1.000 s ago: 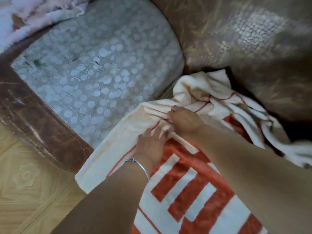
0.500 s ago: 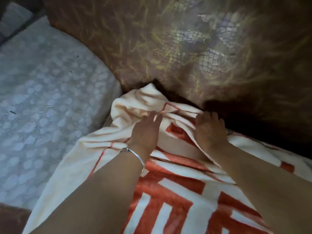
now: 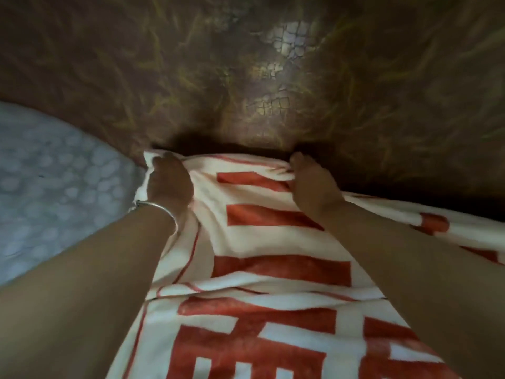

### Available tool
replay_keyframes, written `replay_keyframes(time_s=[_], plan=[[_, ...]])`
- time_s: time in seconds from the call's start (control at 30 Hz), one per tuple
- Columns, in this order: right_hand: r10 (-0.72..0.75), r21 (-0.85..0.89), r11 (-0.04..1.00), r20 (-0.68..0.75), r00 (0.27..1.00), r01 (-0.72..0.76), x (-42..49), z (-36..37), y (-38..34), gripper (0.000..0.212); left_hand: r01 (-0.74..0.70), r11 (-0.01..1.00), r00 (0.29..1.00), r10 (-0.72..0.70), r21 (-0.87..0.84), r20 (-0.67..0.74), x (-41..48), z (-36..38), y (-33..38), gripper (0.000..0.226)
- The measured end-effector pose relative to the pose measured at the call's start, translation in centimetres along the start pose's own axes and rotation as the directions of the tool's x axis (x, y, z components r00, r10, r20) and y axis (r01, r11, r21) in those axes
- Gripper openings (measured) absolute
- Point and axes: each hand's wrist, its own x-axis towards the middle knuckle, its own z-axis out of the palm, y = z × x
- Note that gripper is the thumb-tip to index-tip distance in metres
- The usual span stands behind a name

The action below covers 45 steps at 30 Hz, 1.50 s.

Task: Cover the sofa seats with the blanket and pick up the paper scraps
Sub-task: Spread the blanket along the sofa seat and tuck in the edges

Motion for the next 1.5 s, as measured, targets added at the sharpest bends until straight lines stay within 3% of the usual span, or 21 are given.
replay_keyframes(time_s=[0.1, 0.17, 0.23, 0.27, 0.33, 0.4, 0.47, 0.6, 0.67, 0.77, 0.87, 0.93, 1.0, 1.07, 1.17, 1.27, 1.37, 1.43, 1.5], plan=[[-0.125, 0.026, 0.992, 0.044, 0.991, 0.124, -0.6, 0.4, -0.3, 0.051, 0.1, 0.995, 0.995, -0.101, -0.023, -0.028, -0.2, -0.8, 0.4, 0.053], [-0.149, -0.085, 0.985, 0.015, 0.989, 0.15, -1.6, 0.7, 0.5, 0.051, -0.079, 0.993, 0.995, 0.084, 0.087, -0.058, -2.0, -1.0, 1.2, 0.062], [-0.112, -0.253, 0.96, 0.047, 0.993, 0.12, -2.6, 0.5, 1.5, 0.053, -0.341, 0.927, 0.932, 0.356, 0.158, -0.075, -3.9, -0.2, 1.7, 0.067], [-0.063, -0.338, 0.937, 0.094, 0.994, 0.092, -2.9, 0.3, 2.0, 0.054, -0.481, 0.863, 0.872, 0.489, 0.151, -0.019, -4.4, 0.7, 1.7, 0.069], [0.073, -0.454, 0.891, 0.2, 0.977, 0.026, -3.4, -0.1, 2.9, 0.055, -0.585, 0.802, 0.805, 0.559, 0.117, 0.197, -6.0, 1.7, 2.3, 0.082], [0.187, -0.447, 0.894, 0.289, 0.939, -0.041, -3.7, -0.1, 3.5, 0.05, -0.562, 0.812, 0.79, 0.473, 0.155, 0.389, -6.5, 2.9, 2.7, 0.098], [0.186, -0.386, 0.921, 0.347, 0.919, -0.041, -3.9, 0.3, 3.4, 0.032, -0.509, 0.845, 0.804, 0.399, 0.163, 0.442, -6.8, 2.9, 3.3, 0.093], [0.142, -0.245, 0.965, 0.189, 0.972, -0.094, -3.3, -0.1, 3.3, 0.03, -0.566, 0.738, 0.823, 0.478, 0.368, 0.307, -5.7, 1.9, 3.8, 0.035], [0.147, -0.187, 0.975, 0.117, 0.982, -0.123, -2.8, -0.4, 3.6, 0.032, -0.534, 0.765, 0.846, 0.48, 0.361, 0.233, -4.5, 1.5, 3.2, 0.032], [0.072, -0.068, 0.996, 0.149, 0.986, -0.062, -3.2, -0.6, 3.9, 0.038, -0.46, 0.845, 0.882, 0.469, 0.272, 0.034, -3.3, 0.9, 2.6, 0.031], [0.038, -0.129, 0.992, 0.173, 0.984, -0.015, -4.3, -0.6, 4.8, 0.04, -0.568, 0.787, 0.816, 0.577, 0.239, 0.039, -4.7, 0.5, 3.6, 0.05], [0.102, -0.245, 0.969, 0.28, 0.955, -0.032, -5.6, -0.4, 5.8, 0.046, -0.704, 0.681, 0.71, 0.677, 0.201, 0.191, -6.4, 1.2, 4.4, 0.066], [0.204, -0.316, 0.946, 0.394, 0.896, -0.077, -6.9, 0.0, 6.5, 0.059, -0.762, 0.641, 0.634, 0.712, 0.089, 0.302, -7.9, 2.1, 5.0, 0.084], [0.224, -0.371, 0.926, 0.388, 0.894, -0.071, -7.6, 0.5, 7.1, 0.056, -0.765, 0.642, 0.627, 0.718, 0.062, 0.304, -8.3, 2.9, 5.7, 0.094], [0.182, -0.395, 0.916, 0.275, 0.944, -0.061, -7.6, 1.0, 7.6, 0.03, -0.771, 0.632, 0.622, 0.716, 0.086, 0.316, -8.3, 3.5, 6.5, 0.081], [0.191, -0.312, 0.939, 0.125, 0.974, -0.144, -6.7, 0.5, 7.3, 0.031, -0.778, 0.624, 0.609, 0.722, 0.072, 0.329, -8.3, 3.7, 7.0, 0.068], [0.225, -0.241, 0.946, 0.012, 0.974, -0.216, -5.5, -0.7, 7.1, 0.034, -0.776, 0.63, 0.603, 0.728, 0.029, 0.327, -8.4, 3.7, 6.3, 0.069], [0.229, -0.232, 0.948, 0.03, 0.973, -0.216, -5.2, -0.9, 7.1, 0.035, -0.779, 0.627, 0.588, 0.736, -0.009, 0.336, -8.3, 3.5, 5.7, 0.076], [0.219, -0.219, 0.958, 0.142, 0.965, -0.185, -5.6, -0.2, 7.2, 0.039, -0.784, 0.621, 0.575, 0.736, -0.019, 0.356, -8.3, 3.1, 5.3, 0.075]])
